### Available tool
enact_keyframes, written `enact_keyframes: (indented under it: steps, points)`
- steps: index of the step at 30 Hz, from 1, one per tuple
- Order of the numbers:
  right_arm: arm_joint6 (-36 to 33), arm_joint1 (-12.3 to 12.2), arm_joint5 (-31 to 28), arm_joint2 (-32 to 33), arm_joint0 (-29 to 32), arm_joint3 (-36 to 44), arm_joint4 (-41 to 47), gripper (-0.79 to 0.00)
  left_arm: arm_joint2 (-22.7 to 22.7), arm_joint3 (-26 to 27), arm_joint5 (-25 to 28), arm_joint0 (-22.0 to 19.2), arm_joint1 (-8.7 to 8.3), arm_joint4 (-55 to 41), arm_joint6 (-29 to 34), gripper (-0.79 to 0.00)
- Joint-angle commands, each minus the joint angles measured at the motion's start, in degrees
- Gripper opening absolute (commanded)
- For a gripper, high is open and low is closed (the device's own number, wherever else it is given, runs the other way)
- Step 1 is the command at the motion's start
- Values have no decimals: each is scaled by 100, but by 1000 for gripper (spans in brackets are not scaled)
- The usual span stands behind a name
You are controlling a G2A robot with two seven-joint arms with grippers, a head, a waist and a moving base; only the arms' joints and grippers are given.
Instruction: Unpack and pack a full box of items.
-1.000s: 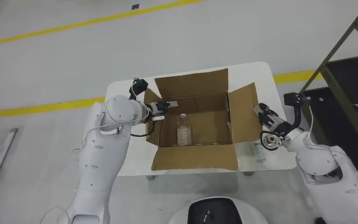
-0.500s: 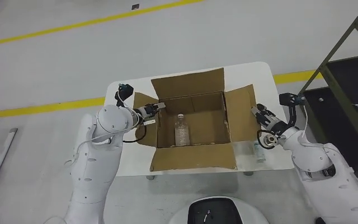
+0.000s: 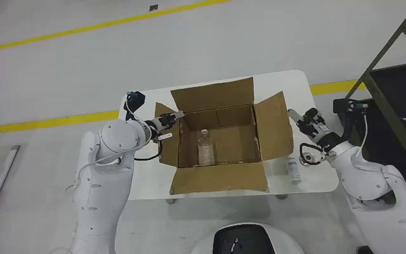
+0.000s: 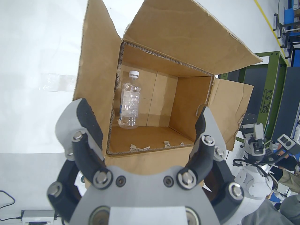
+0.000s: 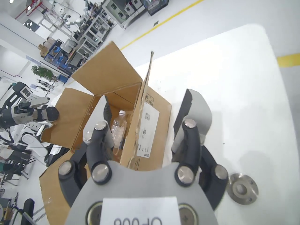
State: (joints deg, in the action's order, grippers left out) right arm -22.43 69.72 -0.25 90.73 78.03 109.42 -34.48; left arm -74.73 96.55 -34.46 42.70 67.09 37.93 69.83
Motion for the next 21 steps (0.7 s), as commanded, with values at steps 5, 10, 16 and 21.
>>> enact_keyframes:
  steps: [5,10,16,21]
  points:
    - [270,-31,93,167,229,762,-688,-419,22,29,99,46,4,-52,-79,0]
    - [374,-36,77,89,386,1032,-1027,-785,0,147,622,219,-9,-135,-557,0]
    - [382,-29,74,1,451,913,-1032,-785,-115,587,1029,624,-103,1049,-1617,0]
    - [346,-29,89,23,447,851,-953,-785,-155,915,1180,1070,-162,2129,-2370,0]
